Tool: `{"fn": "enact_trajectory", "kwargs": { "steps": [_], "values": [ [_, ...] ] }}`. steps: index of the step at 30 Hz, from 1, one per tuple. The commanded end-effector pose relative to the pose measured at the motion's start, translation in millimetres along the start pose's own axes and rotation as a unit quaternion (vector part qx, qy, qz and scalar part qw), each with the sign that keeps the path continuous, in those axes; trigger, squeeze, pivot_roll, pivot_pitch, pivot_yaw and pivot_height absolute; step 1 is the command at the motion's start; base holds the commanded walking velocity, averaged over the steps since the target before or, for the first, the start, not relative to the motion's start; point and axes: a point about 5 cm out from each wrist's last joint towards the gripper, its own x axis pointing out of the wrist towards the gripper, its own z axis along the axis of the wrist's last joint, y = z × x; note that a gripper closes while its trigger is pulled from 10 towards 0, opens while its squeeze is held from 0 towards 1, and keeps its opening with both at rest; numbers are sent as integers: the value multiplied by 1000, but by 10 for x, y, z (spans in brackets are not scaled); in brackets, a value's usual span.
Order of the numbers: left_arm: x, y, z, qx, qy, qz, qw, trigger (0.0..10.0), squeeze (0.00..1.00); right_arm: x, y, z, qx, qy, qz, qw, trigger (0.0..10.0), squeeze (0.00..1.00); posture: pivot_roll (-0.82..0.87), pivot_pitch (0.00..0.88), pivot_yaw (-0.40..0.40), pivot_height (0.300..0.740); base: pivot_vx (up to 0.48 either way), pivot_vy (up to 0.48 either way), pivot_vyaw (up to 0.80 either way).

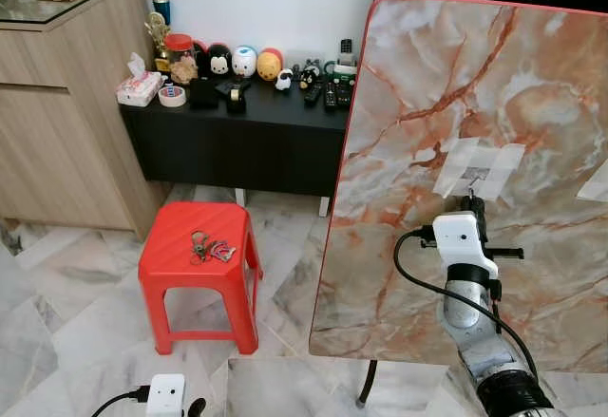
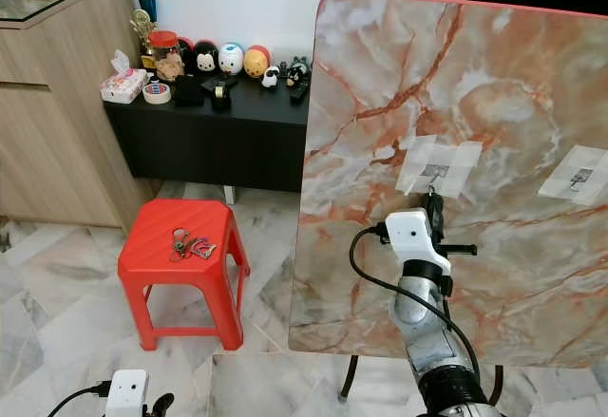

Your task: Hang keys on a hook

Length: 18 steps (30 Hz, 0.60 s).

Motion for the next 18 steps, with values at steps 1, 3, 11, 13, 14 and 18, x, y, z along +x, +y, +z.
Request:
{"fn": "enact_trajectory", "kwargs": {
  "steps": [1, 3, 11, 13, 14, 18],
  "values": [
    [-7, -35, -29, 0, 4, -3, 1000, 10000, 0, 39, -17, 2, -6, 0, 3, 1000, 10000, 0, 61, 0, -109, 740, 0, 0, 0],
    [-7, -36, -30, 0, 5, -4, 1000, 10000, 0, 39, -23, 0, 0, 0, 2, 1000, 10000, 973, 61, 0, -109, 740, 0, 0, 0],
    [-10, -27, -37, 0, 7, -3, 1000, 10000, 0, 20, 2, 2, 10, 1, 11, 1000, 10000, 1000, 63, 0, -108, 740, 0, 0, 0],
    [-10, -26, -37, 1, 7, -3, 1000, 10000, 0, 3, 24, 5, 17, 0, 20, 1000, 10000, 1000, 63, 0, -108, 740, 0, 0, 0],
    [-11, -27, -39, 1, 7, -3, 1000, 10000, 0, -15, 38, 6, 21, 0, 26, 999, 10000, 1000, 59, 0, -107, 740, 0, 0, 0],
    [-12, -37, -40, 1, 6, -4, 1000, 10000, 0, -93, 123, 1, 59, 2, 70, 996, 10000, 1000, 57, 0, -108, 740, 0, 0, 0]
  ]
}}
